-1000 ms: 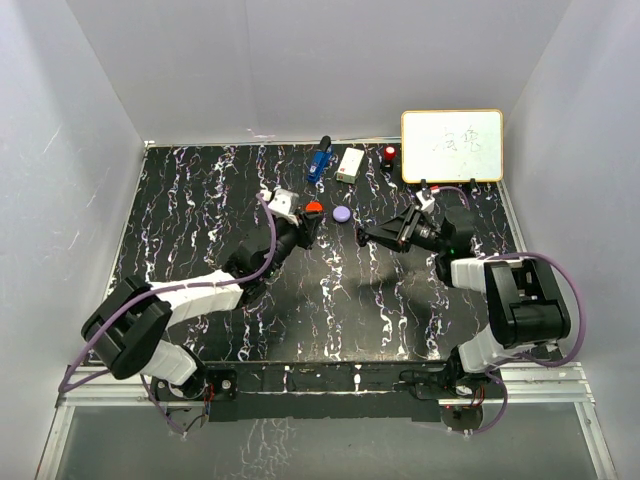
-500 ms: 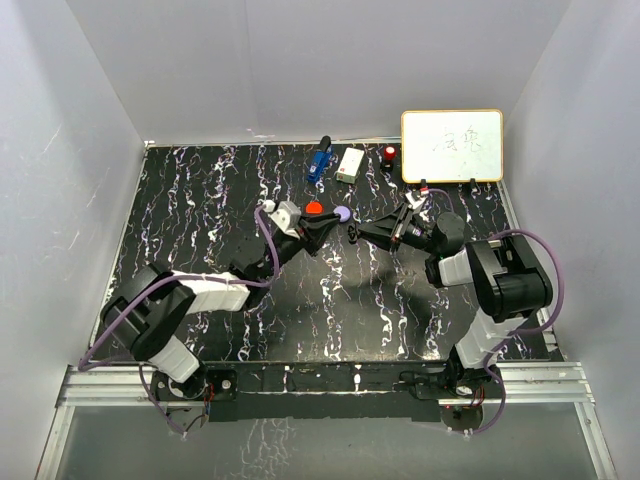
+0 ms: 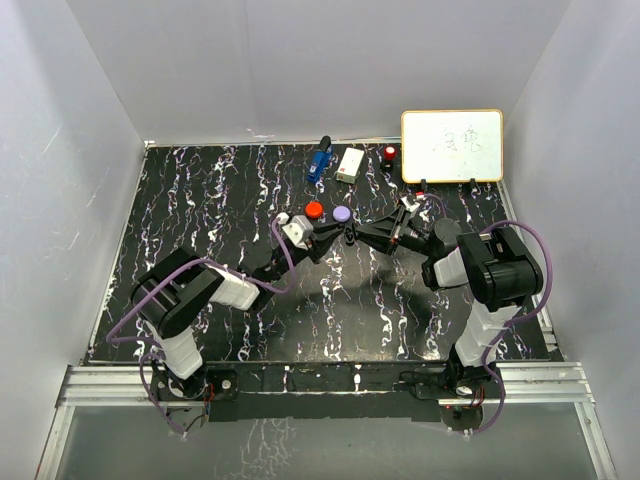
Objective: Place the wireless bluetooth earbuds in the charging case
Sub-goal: Place the earbud in the charging case.
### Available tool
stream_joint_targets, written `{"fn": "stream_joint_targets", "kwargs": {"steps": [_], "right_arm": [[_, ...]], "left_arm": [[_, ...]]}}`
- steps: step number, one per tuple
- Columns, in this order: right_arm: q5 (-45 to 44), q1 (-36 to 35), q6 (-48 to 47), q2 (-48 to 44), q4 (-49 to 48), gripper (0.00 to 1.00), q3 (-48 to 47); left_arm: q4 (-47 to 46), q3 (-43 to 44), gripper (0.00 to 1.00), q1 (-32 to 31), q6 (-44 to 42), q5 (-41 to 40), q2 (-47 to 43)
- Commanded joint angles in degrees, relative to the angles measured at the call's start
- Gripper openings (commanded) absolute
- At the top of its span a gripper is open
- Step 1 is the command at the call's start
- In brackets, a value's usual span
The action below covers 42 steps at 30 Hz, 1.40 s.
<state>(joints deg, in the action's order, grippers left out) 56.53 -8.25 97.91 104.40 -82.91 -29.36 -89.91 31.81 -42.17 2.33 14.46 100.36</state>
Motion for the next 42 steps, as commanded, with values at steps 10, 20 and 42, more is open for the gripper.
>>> {"fn": "stream_joint_targets", "kwargs": {"steps": [10,20,42], "right_arm": [[-0.1,-0.4,0.3,-0.4,-4.9,0.0,-0.4],[-0.3,-0.8,0.1,-0.3,-4.1,0.0,-1.4],[-0.4,-0.8,2.2,0.4,-6.8,0.0,-1.8]], "left_arm": [[-12.5,3.8,0.0,0.2,-6.6,2.6,-2.8],[-12.5,6.4,0.0,0.2,-3.2,6.2,-1.6],[-12.6,4.7,0.0,0.3,-3.4,7.0,0.1]]}}
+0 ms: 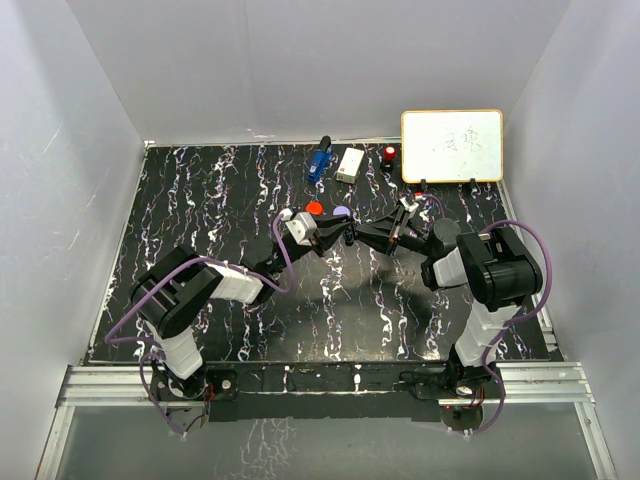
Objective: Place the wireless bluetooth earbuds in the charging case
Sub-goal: Place the earbud in the charging case.
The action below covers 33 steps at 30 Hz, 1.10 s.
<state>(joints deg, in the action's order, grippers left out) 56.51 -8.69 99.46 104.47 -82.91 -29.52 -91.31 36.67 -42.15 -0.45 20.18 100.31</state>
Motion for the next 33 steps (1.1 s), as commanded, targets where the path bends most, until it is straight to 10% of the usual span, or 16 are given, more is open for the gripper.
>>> {"fn": "stream_joint_targets", "kwargs": {"steps": [1,33], "right_arm": [[-0.4,-0.4,0.7,0.4,-7.0,0.0,-1.6],[-0.4,-0.4,3.4,1.4,-11.0,0.0,-1.2]], "left_arm": [[-11.2,-0.3,0.0,0.3,-0.7,1.3,0.2],[-11.2,-1.3,0.0,0.2,-1.2,1.2,1.1]]}}
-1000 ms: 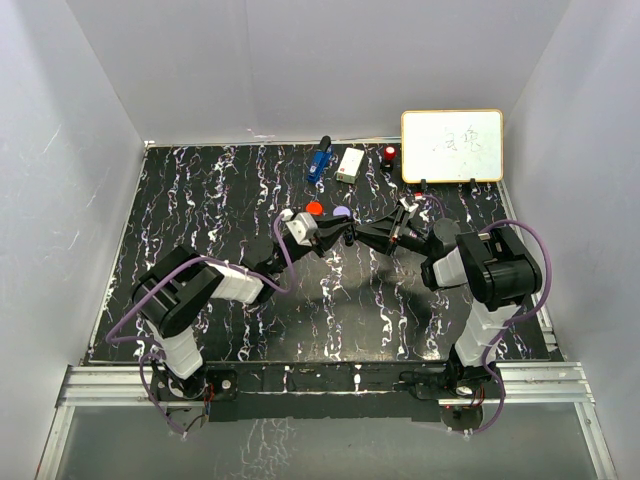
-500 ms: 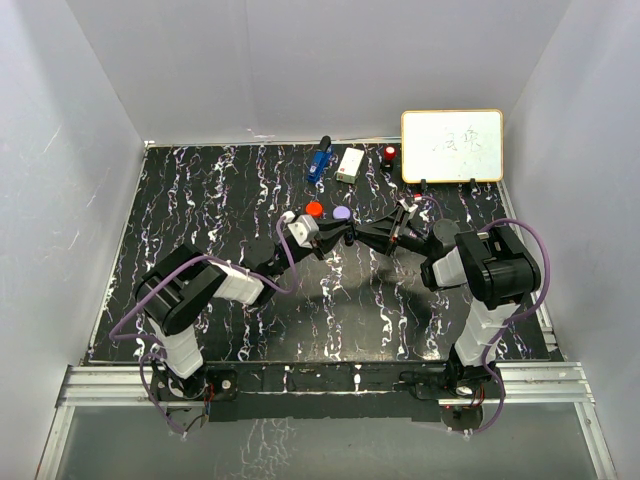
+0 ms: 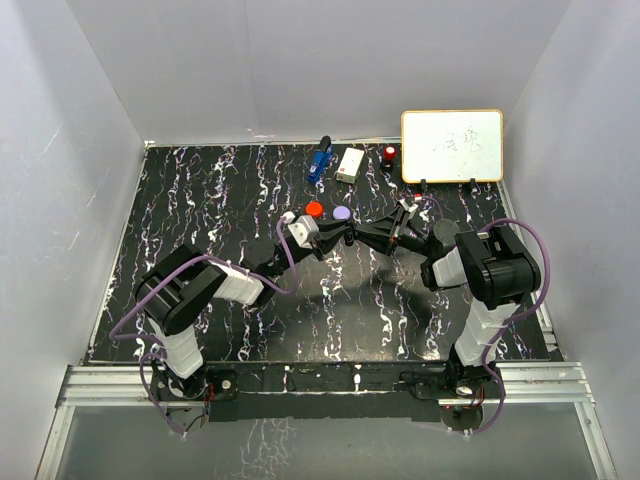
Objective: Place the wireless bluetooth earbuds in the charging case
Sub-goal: Place the earbud in the charging case.
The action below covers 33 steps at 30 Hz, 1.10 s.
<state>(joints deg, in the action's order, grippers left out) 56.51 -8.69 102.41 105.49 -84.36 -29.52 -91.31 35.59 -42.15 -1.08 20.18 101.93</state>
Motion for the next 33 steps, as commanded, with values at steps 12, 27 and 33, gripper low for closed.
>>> {"fn": "stream_joint_targets", "kwargs": {"steps": [12,27,33], "right_arm": [[-0.5,-0.4,0.9,0.6,-10.1,0.0,-1.2],[-0.7,-0.3,2.0,1.2,-11.9,0.0,-1.2],[-0.8,-0.4,2.1,1.1,-12.1,0.0,-1.2]], "left_arm": [[-11.2,-0.3,0.0,0.2,-0.5,1.3,-0.2],[-11.2,-0.6,0.0,0.2,0.2,1.4,0.0],[-11.2,-0.8,0.0,0.2,0.5,1.3,0.2]]}}
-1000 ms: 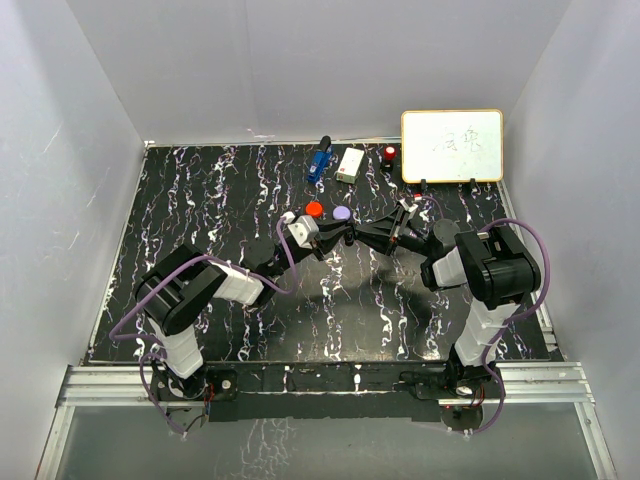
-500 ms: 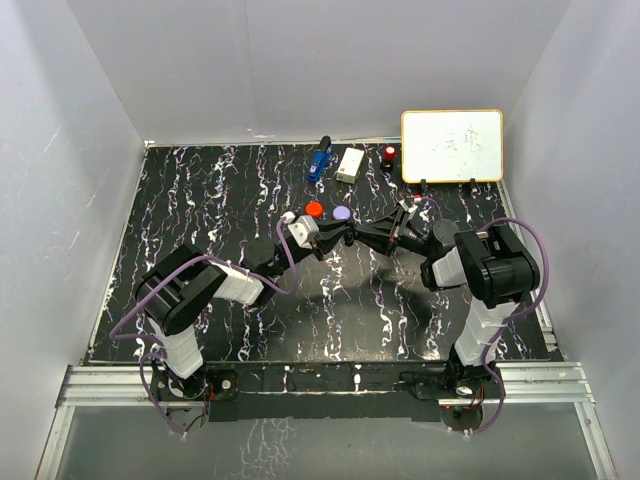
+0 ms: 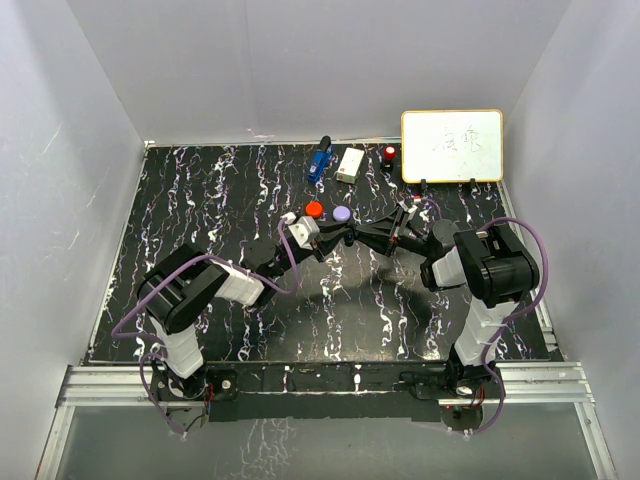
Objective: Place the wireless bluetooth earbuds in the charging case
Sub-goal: Place the earbud in the charging case.
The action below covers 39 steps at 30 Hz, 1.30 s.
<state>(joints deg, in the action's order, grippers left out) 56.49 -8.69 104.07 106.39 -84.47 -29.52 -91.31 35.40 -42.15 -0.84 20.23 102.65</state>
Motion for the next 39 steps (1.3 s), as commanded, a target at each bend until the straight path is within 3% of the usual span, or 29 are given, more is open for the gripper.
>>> {"fn": "stream_joint_targets", "kwargs": {"steps": [1,39], "right_arm": [[-0.7,-0.4,0.5,0.2,-12.1,0.0,-1.2],[-0.9,-0.4,0.9,0.2,-12.5,0.0,-1.2]], "left_arm": [[-11.2,-0.7,0.0,0.2,0.3,1.2,-0.6],[-11.2,-1.9,0.0,0.2,0.8,1.1,-1.3]]}}
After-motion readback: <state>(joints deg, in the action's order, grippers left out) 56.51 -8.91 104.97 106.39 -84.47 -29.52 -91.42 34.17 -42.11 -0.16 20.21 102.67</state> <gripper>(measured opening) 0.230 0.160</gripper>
